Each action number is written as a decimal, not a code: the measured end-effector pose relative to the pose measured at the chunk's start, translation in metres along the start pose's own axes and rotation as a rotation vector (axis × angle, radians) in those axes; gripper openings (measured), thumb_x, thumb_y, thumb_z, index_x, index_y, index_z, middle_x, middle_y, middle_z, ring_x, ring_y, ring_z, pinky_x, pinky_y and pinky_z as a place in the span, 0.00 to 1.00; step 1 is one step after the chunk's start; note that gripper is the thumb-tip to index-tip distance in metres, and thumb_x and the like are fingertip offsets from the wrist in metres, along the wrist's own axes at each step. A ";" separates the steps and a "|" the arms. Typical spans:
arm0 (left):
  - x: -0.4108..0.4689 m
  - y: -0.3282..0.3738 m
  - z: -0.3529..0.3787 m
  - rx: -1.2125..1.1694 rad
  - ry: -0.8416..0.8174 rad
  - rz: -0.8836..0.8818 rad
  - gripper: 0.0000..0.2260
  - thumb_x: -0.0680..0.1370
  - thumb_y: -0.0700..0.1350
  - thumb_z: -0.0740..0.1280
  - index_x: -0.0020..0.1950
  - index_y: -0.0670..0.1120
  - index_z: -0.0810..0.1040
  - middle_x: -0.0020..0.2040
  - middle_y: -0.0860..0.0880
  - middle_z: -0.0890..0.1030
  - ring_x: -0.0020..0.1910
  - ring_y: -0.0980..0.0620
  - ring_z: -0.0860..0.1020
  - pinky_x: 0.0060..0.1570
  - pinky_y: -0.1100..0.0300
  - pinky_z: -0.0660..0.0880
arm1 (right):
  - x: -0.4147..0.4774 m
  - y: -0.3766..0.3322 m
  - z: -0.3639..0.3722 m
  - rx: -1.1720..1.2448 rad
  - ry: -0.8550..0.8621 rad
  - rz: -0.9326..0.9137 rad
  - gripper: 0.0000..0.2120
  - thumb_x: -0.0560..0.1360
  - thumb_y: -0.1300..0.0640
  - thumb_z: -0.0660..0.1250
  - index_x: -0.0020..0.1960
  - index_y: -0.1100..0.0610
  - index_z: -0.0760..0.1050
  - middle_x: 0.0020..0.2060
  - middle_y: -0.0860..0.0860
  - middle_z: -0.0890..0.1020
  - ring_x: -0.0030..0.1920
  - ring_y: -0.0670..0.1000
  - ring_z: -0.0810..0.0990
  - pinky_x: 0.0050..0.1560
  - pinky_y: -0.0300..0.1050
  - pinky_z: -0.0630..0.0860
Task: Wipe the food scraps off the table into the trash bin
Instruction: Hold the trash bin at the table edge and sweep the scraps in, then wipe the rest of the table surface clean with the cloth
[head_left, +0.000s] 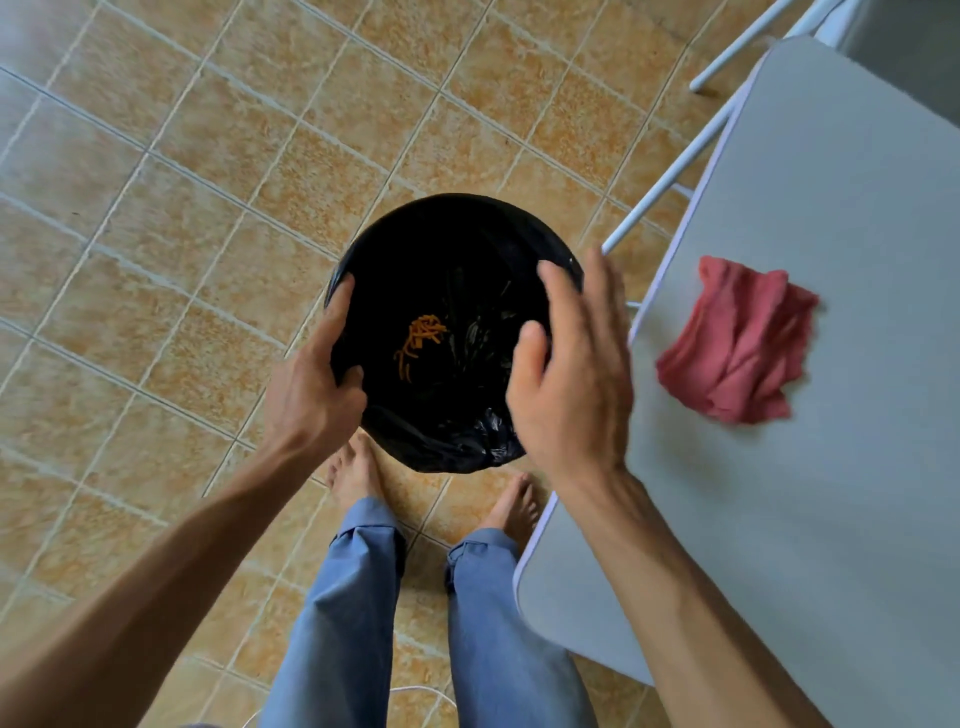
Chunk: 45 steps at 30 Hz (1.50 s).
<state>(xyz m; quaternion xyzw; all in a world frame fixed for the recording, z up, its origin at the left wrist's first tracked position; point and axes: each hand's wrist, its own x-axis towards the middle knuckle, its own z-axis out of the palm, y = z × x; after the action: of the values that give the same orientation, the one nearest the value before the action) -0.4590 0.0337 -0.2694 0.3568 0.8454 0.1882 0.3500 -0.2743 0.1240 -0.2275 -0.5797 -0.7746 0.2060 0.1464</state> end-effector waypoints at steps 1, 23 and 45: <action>0.005 -0.008 -0.008 0.004 -0.004 -0.007 0.43 0.73 0.34 0.63 0.76 0.67 0.50 0.62 0.39 0.80 0.49 0.36 0.80 0.43 0.41 0.80 | 0.003 -0.005 0.012 -0.053 -0.097 0.006 0.26 0.82 0.58 0.61 0.79 0.53 0.63 0.82 0.58 0.54 0.82 0.59 0.51 0.80 0.52 0.53; 0.159 -0.114 0.052 0.161 -0.255 0.082 0.42 0.73 0.35 0.59 0.78 0.61 0.41 0.71 0.38 0.72 0.53 0.34 0.78 0.45 0.42 0.78 | 0.060 0.058 0.186 -0.180 -0.458 0.511 0.48 0.77 0.70 0.63 0.81 0.39 0.40 0.71 0.56 0.68 0.53 0.59 0.77 0.43 0.48 0.69; 0.046 0.079 0.044 -0.030 -0.202 0.252 0.29 0.78 0.46 0.62 0.78 0.49 0.58 0.72 0.44 0.72 0.68 0.42 0.73 0.63 0.45 0.73 | 0.059 0.018 -0.031 0.098 0.270 0.210 0.13 0.75 0.60 0.64 0.56 0.57 0.84 0.59 0.53 0.84 0.64 0.54 0.78 0.69 0.50 0.69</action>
<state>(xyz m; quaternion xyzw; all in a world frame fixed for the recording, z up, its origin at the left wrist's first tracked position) -0.4124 0.1237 -0.2758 0.4717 0.7518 0.2063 0.4121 -0.2617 0.1894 -0.2099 -0.6718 -0.6724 0.1779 0.2548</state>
